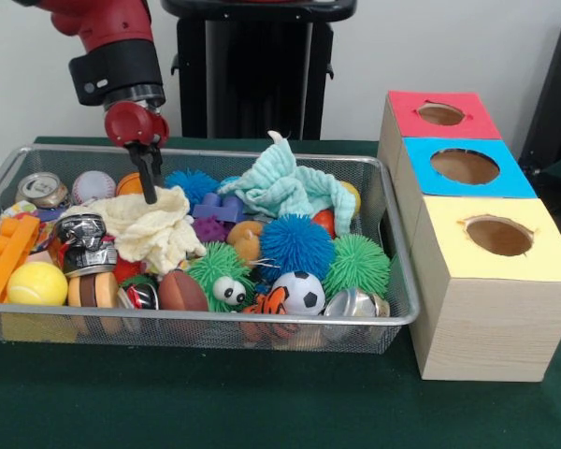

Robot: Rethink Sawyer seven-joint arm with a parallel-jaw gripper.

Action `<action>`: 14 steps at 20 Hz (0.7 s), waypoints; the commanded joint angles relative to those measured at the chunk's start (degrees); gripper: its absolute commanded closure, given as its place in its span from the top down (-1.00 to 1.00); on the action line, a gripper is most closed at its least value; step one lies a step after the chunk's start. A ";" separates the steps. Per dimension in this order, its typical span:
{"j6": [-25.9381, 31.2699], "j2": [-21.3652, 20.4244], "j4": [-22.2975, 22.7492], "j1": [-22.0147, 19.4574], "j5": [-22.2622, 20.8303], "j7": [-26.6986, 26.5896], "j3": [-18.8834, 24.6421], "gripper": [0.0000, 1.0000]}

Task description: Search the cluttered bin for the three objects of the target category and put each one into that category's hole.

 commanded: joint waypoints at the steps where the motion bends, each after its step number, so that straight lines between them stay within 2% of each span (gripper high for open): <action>1: 3.94 3.04 -5.66 -0.12 -0.56 9.40 9.73 1.00; 6: 5.99 3.18 -5.93 0.12 -0.97 10.33 8.22 1.00; 9: 3.37 1.40 -4.71 -0.49 -1.39 9.92 7.93 1.00; 14: 1.78 0.94 -4.44 -1.09 -3.18 10.10 7.82 1.00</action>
